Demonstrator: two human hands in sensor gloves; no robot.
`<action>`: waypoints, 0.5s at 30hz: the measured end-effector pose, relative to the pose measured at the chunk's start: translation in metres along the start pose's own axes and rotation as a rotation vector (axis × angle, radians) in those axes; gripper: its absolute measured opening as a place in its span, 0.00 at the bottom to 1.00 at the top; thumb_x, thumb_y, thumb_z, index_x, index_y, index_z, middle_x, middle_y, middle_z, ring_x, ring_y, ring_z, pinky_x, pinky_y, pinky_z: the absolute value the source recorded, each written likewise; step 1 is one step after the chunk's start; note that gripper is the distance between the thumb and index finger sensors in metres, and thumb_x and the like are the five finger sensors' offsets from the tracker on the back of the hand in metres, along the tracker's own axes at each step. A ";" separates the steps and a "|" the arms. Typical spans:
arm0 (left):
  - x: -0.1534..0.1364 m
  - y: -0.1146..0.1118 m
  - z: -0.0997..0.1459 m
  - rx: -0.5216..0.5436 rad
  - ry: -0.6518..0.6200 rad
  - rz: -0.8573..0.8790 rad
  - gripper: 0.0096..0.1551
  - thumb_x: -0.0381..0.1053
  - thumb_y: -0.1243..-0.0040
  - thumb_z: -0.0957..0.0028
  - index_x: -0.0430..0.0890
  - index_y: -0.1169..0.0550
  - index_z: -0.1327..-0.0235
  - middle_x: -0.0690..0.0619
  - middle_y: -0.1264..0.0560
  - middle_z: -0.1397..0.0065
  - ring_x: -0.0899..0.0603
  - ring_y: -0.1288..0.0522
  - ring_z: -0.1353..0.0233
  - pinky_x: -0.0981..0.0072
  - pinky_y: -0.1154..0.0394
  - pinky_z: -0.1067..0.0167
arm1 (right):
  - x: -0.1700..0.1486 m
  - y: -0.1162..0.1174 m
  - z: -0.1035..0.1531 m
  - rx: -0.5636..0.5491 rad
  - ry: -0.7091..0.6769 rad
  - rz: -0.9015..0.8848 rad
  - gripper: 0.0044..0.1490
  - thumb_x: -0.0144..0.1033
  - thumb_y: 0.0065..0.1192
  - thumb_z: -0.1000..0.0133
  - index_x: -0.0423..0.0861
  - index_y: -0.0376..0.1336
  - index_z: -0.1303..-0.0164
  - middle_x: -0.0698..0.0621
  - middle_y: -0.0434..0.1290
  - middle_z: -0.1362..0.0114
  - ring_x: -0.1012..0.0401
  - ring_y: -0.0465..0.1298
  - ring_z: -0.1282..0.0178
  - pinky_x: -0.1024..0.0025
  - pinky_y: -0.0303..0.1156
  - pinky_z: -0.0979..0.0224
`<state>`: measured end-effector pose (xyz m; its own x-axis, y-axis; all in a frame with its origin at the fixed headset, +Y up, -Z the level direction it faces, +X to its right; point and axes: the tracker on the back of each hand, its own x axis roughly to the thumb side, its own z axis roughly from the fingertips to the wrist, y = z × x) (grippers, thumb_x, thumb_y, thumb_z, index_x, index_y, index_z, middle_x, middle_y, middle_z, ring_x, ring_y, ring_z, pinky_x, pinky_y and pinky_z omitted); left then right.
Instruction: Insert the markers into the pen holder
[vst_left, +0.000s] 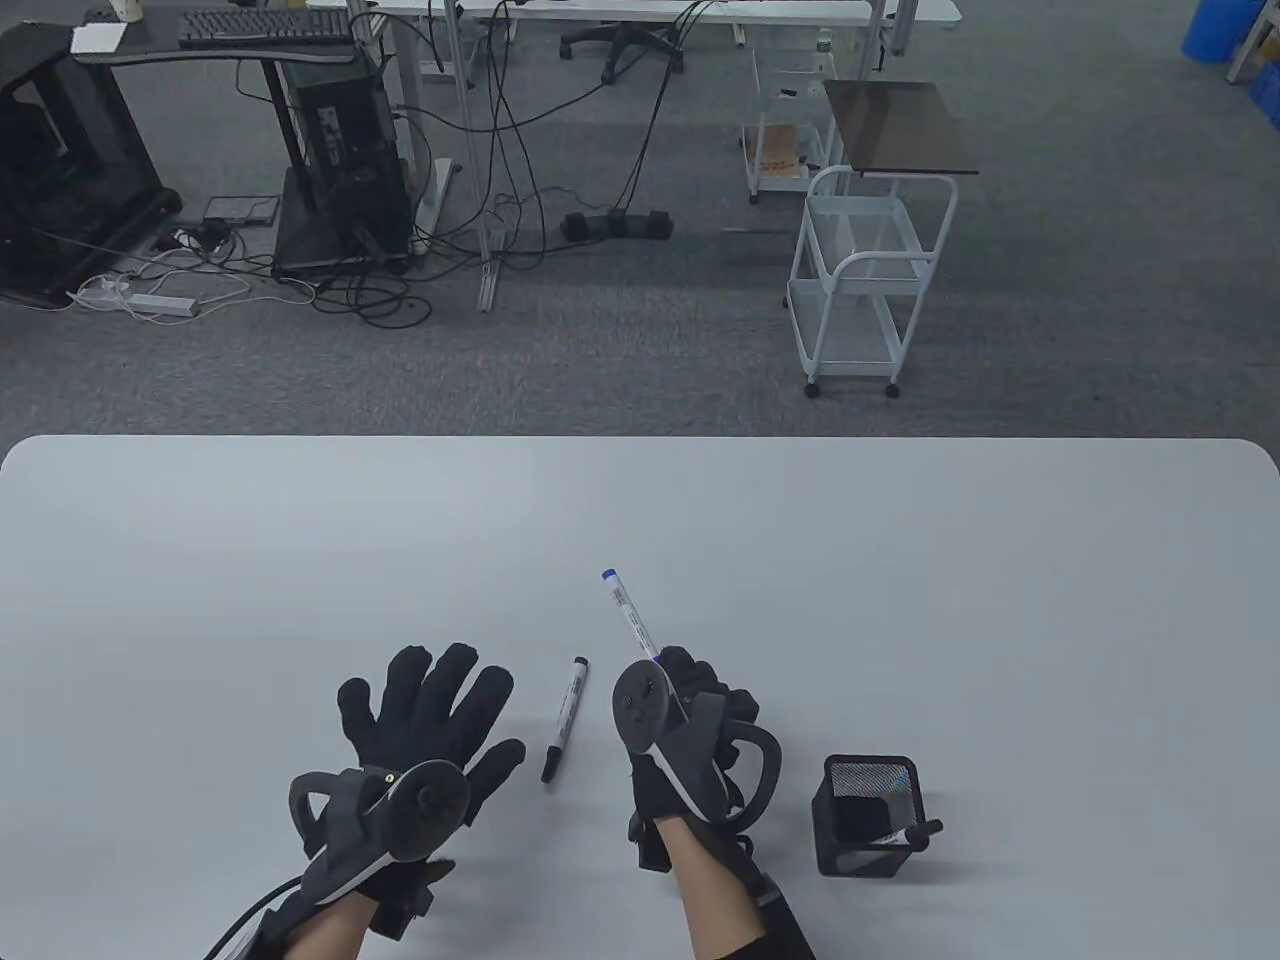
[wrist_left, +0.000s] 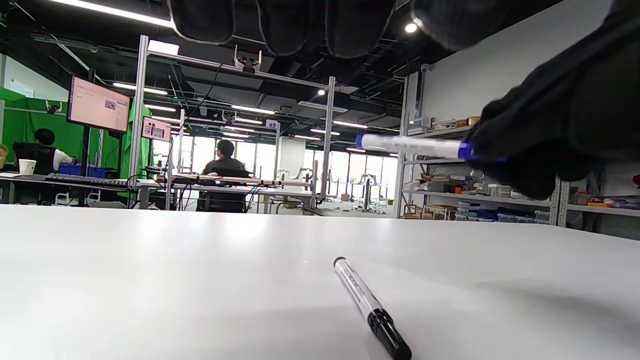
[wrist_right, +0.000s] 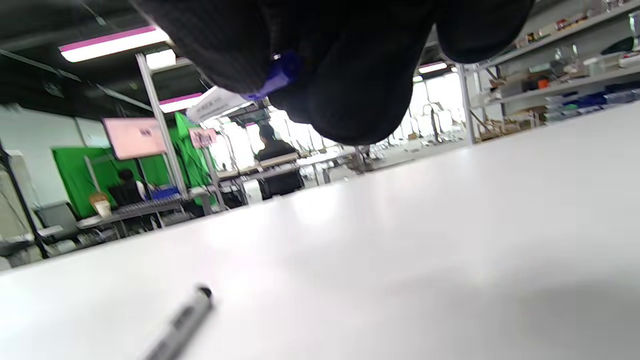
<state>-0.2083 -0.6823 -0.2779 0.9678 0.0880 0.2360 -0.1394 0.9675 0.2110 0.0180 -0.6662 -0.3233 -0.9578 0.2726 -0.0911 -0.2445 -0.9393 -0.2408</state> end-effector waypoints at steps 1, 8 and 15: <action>0.000 0.000 0.000 0.001 0.000 0.002 0.39 0.72 0.54 0.39 0.65 0.41 0.13 0.54 0.48 0.04 0.28 0.51 0.07 0.19 0.59 0.24 | 0.000 -0.007 0.003 -0.027 -0.011 -0.023 0.27 0.35 0.59 0.33 0.35 0.64 0.28 0.34 0.75 0.36 0.52 0.81 0.45 0.34 0.61 0.29; 0.001 0.001 0.001 0.010 -0.003 -0.005 0.39 0.72 0.54 0.39 0.65 0.41 0.13 0.54 0.48 0.04 0.29 0.51 0.07 0.19 0.59 0.24 | -0.013 -0.054 0.025 -0.209 -0.069 -0.143 0.25 0.34 0.59 0.33 0.40 0.65 0.27 0.34 0.73 0.34 0.51 0.79 0.43 0.33 0.60 0.30; 0.003 -0.003 0.002 0.003 -0.008 -0.023 0.39 0.72 0.54 0.39 0.65 0.41 0.13 0.54 0.49 0.04 0.29 0.51 0.06 0.19 0.59 0.24 | -0.038 -0.089 0.046 -0.375 -0.054 -0.217 0.24 0.33 0.59 0.33 0.40 0.66 0.28 0.35 0.73 0.34 0.50 0.79 0.44 0.33 0.60 0.30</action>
<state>-0.2056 -0.6858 -0.2764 0.9690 0.0636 0.2389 -0.1177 0.9685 0.2194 0.0695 -0.6024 -0.2538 -0.8992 0.4348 0.0490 -0.3790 -0.7182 -0.5836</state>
